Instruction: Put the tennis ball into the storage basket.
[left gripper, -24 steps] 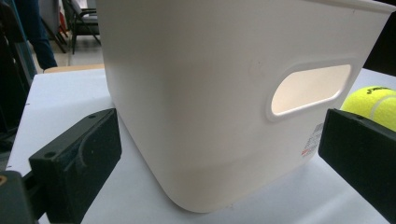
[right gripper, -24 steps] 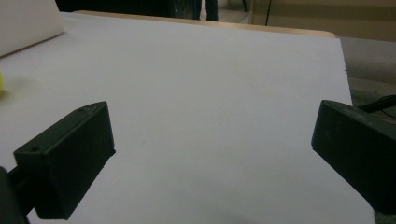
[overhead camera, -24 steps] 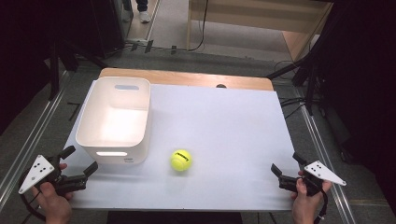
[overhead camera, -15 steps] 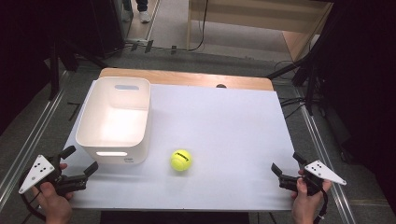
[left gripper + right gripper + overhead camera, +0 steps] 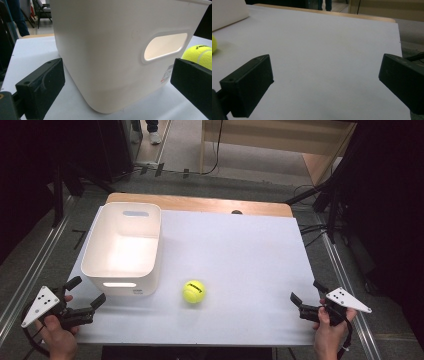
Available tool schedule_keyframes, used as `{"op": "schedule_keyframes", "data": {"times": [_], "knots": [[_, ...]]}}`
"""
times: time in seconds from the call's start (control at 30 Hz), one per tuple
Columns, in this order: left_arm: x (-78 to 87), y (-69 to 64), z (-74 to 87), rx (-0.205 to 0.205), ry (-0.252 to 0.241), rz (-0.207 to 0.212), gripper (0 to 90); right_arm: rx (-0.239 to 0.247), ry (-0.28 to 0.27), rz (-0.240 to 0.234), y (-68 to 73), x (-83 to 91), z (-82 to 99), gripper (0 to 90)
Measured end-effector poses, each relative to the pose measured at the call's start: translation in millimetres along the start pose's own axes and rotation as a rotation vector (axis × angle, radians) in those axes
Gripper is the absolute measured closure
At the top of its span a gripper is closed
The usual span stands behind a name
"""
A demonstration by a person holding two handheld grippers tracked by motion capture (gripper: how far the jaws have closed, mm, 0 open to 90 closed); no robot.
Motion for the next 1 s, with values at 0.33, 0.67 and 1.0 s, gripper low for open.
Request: {"op": "schedule_keyframes", "data": {"times": [0.33,0.67,1.0], "knots": [[-0.9,-0.9,0.6,-0.006,0.003,0.0,0.0,0.051,0.047,-0.059,9.8,-10.7,-12.4,0.0],[-1.5,-1.2,0.6,-0.008,0.006,-0.001,0.0,0.087,0.093,-0.12,20.9,-18.6,-22.9,0.0],[-1.5,-1.4,0.7,-0.008,0.008,-0.001,0.0,0.134,0.111,-0.162,32.4,-31.6,-35.8,0.0]]}}
Point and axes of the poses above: each handheld gripper's, and its own axes: x roughly backward along the jaws, z roughly out of its underside, y roughly to its left, the point moved 1 cm from there along -x, roughly forward along the jaws, and after that the axes turned 10 degrees about -z, right-handed, at the moved point
